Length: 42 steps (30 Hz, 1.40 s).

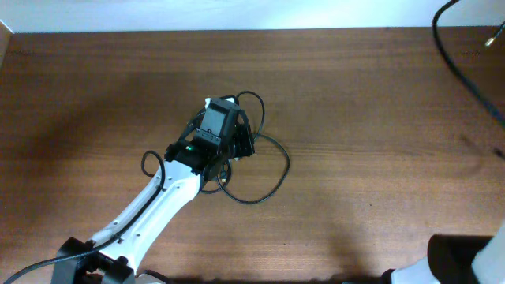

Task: Untangle cables

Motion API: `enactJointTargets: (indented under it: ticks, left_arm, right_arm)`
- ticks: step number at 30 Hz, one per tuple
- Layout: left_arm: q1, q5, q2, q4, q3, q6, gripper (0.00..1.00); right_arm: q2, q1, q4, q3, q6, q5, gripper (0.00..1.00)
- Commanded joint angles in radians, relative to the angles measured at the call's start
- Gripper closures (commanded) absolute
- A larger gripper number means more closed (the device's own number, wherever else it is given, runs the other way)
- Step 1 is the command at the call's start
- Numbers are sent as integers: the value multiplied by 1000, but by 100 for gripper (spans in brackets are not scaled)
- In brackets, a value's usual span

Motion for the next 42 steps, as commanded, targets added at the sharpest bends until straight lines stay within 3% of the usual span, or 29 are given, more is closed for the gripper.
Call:
enactJointTargets:
  ticks: [1,18,32,33,37,39,42]
  left_arm:
    - [0,18,-14,-5,1,25,100]
    - [0,18,-14,-16,1,57,100]
    - [0,18,-14,-15,1,57,100]
    - [0,18,-14,-16,1,57,100]
    - [0,19,-14,-16,1,57,100]
    - [0,19,-14,-16,1,57,100]
    - [0,19,-14,-16,1,57,100]
  right_arm:
    - [68,-108,20,-10,7,-114,96]
    - [455,-603,90,-10,60,-665,96]
    - [553,-852,81,-10,60,-900,95]
    - [563,-866,63,-10,60,-921,69]
    - [564,-864,55,-10,60,-927,26]
    - [564,-864,49,-10,60,-941,16]
    - [564,-864,44,-10,60,-945,14]
